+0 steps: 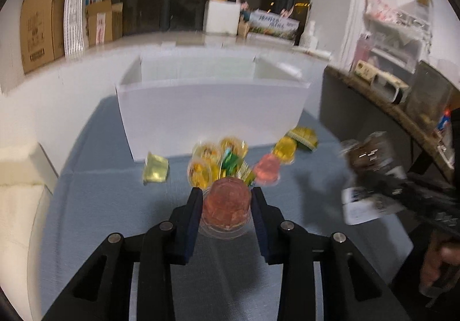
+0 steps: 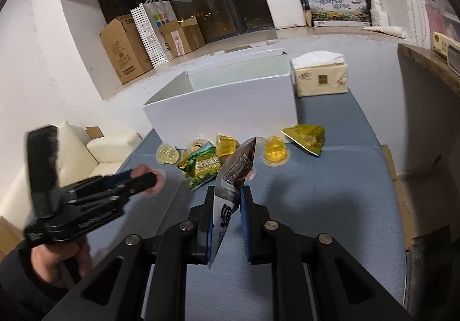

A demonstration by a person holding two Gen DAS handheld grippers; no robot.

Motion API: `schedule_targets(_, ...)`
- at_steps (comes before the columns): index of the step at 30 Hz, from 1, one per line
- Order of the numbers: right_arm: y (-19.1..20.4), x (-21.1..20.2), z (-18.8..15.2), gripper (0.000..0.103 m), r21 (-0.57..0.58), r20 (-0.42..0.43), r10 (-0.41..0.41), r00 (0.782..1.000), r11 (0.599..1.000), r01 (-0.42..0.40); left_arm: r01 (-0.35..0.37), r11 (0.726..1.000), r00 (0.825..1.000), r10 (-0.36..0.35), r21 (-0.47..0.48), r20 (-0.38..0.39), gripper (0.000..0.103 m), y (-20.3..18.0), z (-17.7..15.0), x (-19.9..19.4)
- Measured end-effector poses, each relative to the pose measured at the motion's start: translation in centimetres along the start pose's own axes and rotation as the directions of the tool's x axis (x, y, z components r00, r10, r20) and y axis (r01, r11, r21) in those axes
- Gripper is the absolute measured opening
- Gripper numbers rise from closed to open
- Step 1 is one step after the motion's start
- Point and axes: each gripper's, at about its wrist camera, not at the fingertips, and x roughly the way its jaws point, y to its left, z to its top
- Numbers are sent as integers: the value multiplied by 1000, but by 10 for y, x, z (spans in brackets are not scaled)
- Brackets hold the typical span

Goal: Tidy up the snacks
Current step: 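Carry the pink cup and brown packet into the white box and open both tools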

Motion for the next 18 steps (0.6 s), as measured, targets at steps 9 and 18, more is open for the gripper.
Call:
schedule_targets(9,12,13,60,16,-12,61,78,995,997,-78,-19,1000,992,18,8,124,38,14,67,-19)
schedule_targets(18,-2,63,159,16,14,106,85,991,996,-86,-54,998,988,48,36,146,38,38,146,29)
